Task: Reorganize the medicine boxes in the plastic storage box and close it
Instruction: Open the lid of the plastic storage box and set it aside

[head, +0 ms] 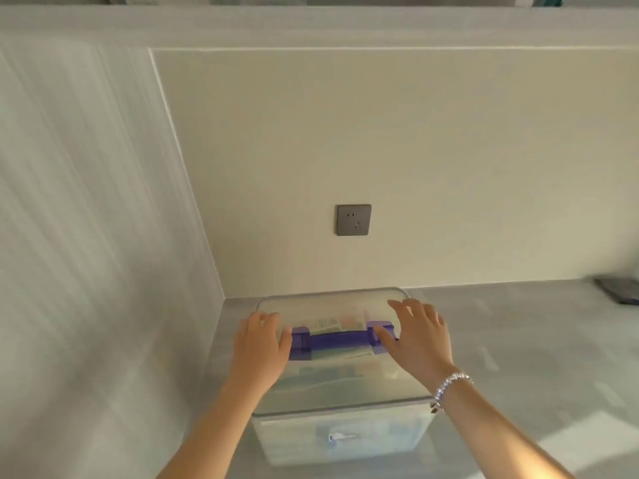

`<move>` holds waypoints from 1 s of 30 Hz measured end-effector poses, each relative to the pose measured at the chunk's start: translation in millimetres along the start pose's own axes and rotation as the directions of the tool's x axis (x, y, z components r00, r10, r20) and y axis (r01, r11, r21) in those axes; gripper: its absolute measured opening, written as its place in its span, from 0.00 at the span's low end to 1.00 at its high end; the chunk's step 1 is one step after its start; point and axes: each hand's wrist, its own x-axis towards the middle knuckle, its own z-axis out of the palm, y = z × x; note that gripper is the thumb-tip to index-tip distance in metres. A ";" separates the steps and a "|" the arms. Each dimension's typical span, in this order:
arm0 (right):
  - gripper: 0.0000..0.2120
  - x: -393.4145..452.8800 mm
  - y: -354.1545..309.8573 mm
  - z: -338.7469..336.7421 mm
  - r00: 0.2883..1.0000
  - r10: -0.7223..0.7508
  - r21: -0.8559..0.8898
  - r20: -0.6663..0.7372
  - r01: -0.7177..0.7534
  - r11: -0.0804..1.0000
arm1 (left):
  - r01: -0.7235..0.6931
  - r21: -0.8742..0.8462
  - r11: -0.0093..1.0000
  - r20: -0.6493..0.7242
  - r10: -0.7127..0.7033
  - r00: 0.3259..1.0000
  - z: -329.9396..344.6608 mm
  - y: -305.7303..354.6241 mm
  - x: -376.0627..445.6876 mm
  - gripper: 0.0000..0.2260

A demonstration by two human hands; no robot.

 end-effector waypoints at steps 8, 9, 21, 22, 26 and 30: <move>0.41 10.6 23.8 14.1 0.938 0.225 0.298 0.264 -0.301 0.906 | 0.328 -0.443 0.834 0.122 -0.306 0.944 16.0 -10.2 10.7 0.30; 0.43 12.2 25.4 16.4 0.937 0.227 0.323 0.266 -0.309 0.895 | 0.339 -0.482 0.808 0.134 -0.314 0.940 16.7 -12.6 12.2 0.32; 0.54 25.8 37.3 28.7 0.869 0.304 0.452 0.391 -0.468 0.759 | 0.612 -0.588 0.529 0.422 -0.444 0.790 17.2 -27.6 17.5 0.54; 0.54 25.8 37.5 29.1 0.872 0.299 0.456 0.389 -0.464 0.759 | 0.607 -0.571 0.553 0.398 -0.461 0.793 16.5 -26.6 17.1 0.55; 0.58 23.0 36.6 25.8 0.854 0.330 0.397 0.403 -0.488 0.777 | 0.590 -0.513 0.624 0.350 -0.475 0.807 15.2 -25.8 15.2 0.56; 0.60 18.8 35.4 25.0 0.858 0.387 0.288 0.337 -0.485 0.826 | 0.565 -0.505 0.653 0.293 -0.486 0.824 16.3 -23.8 13.6 0.48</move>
